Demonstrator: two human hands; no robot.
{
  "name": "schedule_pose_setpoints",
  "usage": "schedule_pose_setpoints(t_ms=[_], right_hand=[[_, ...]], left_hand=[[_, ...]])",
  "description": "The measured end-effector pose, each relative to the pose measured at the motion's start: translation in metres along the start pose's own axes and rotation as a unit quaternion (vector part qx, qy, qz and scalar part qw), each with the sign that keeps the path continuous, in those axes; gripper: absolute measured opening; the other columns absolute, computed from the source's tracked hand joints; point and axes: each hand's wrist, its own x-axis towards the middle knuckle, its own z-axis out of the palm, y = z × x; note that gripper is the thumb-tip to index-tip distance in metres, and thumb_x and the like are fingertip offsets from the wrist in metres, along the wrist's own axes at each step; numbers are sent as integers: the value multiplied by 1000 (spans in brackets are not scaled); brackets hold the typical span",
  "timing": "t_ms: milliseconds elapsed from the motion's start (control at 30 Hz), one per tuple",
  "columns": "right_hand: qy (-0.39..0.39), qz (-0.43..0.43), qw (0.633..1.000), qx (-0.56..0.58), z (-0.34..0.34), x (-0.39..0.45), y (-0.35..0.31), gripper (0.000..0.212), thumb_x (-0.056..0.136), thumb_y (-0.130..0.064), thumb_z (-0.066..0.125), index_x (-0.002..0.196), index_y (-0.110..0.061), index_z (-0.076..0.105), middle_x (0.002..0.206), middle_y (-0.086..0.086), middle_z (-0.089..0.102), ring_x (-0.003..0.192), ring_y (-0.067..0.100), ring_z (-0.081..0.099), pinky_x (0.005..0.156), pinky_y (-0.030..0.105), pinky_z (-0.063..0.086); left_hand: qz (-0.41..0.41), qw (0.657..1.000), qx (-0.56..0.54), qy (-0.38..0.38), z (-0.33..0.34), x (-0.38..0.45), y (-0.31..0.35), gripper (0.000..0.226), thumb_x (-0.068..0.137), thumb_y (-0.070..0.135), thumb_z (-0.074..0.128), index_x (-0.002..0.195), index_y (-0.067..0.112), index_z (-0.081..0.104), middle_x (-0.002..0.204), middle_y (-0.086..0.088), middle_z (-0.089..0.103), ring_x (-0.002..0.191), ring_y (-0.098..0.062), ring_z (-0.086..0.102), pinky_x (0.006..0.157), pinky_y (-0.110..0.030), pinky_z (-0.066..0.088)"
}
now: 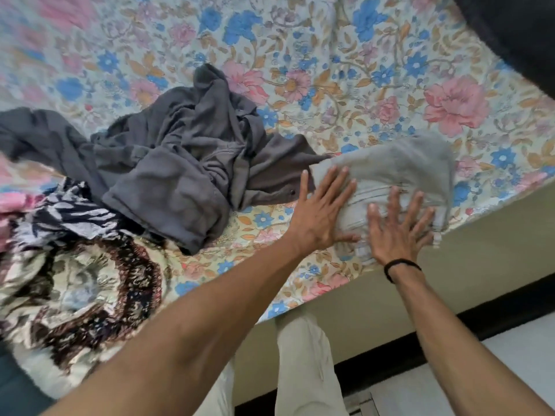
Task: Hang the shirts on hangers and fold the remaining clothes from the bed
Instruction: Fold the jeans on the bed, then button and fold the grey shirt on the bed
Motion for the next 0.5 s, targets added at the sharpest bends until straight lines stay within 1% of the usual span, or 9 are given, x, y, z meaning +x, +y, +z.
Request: schedule_pose_setpoints(t_ms=[67,133,167,233,267,333,367,433,500], right_hand=[[8,9,1000,-21,-7,-6,-6,75,95,-83,9,159,-50,-13,169,0,-30,155,39,-24,119,74,-5],[70,13,997,16,-13,-18,-31,77,98,-71,25,164,-35,9,173,10,-13,157,43,-12,119,75,1],[106,-8,993,45,-14,-27,-51,76,97,-64,36,162,-27,20,172,15,-2,158,43,-4,120,73,4],[165,-129,976,61,-4,-48,-97,74,94,-53,55,157,-20,33,168,21,15,155,41,13,122,68,13],[169,-210,961,64,2,-54,-115,77,93,-50,65,156,-19,34,166,21,19,154,40,18,123,64,17],[93,-323,938,79,27,-73,-171,98,83,-51,80,161,-25,28,168,19,16,155,37,18,124,56,22],[31,-337,937,90,37,-83,-200,112,75,-55,85,163,-31,20,170,17,10,157,35,15,124,55,25],[-90,-300,943,113,59,-100,-260,137,61,-61,92,162,-49,0,171,14,-7,159,35,6,124,55,26],[-141,-218,960,104,86,-115,-316,145,53,-64,96,155,-60,-7,169,19,-16,156,45,2,121,60,23]], left_hand=[[-38,999,-28,-9,-2,-27,-13,105,85,88,37,164,31,-1,171,-4,-18,155,-37,-20,117,-74,0],[-118,991,-65,6,-10,-59,-38,97,89,78,46,164,35,2,171,-9,-13,156,-38,-17,117,-73,4],[-169,982,-74,36,-13,-78,-54,94,91,73,50,164,34,6,172,-11,-10,156,-38,-15,117,-72,3],[-270,956,-64,96,-18,-121,-95,96,88,63,59,164,33,7,171,-13,-8,156,-39,-12,118,-72,0],[-311,942,-63,111,-22,-137,-113,103,84,59,66,164,34,6,171,-14,-9,156,-41,-12,118,-73,-1],[-390,912,-67,111,-20,-180,-159,117,75,56,77,163,37,2,170,-15,-12,155,-44,-12,117,-74,2],[-414,901,-82,102,-16,-198,-180,122,74,55,79,163,38,-2,170,-14,-15,155,-44,-13,117,-75,3],[-439,885,-142,67,-6,-231,-217,123,77,56,79,161,40,-9,170,-9,-20,155,-45,-12,117,-75,4],[-435,873,-214,58,6,-261,-247,119,80,64,74,159,44,-13,170,-4,-21,155,-46,-8,118,-75,7]])
